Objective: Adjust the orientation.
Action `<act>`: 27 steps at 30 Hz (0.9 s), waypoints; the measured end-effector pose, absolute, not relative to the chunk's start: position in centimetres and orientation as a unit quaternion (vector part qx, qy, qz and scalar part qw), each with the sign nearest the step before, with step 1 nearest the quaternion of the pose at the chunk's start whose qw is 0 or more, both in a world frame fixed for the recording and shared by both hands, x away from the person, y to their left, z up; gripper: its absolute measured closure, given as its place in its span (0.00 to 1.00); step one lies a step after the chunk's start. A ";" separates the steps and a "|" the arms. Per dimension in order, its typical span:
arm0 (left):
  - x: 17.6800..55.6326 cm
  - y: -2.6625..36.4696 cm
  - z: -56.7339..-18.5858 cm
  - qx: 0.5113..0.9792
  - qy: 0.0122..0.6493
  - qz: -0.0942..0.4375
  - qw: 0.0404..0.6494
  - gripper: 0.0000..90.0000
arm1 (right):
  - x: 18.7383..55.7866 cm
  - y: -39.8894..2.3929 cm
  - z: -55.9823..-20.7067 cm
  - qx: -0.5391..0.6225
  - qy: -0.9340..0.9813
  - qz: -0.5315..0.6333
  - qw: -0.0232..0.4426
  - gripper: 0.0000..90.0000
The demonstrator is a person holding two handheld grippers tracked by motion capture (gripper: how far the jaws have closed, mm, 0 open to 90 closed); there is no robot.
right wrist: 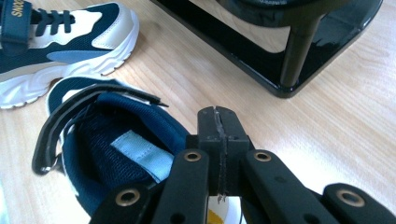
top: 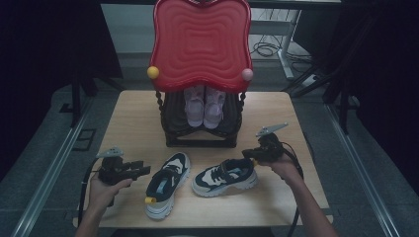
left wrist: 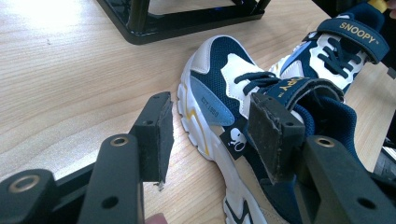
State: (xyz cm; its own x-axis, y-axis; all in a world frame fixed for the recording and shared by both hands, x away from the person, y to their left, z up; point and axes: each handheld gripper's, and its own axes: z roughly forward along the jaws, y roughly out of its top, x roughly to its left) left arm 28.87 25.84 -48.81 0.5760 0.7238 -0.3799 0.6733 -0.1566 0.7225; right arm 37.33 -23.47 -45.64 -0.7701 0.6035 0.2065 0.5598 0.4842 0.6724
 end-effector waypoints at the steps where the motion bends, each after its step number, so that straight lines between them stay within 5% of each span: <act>1: 28.9 25.9 -48.8 0.759 0.460 0.026 0.459 0.56 | 37.1 -23.8 -45.7 0.338 0.860 0.382 0.029 1.00; 27: 28.8 26.0 -48.9 0.757 0.462 0.024 0.461 0.56 | 31.5 -27.2 -47.2 0.344 0.831 0.436 0.024 1.00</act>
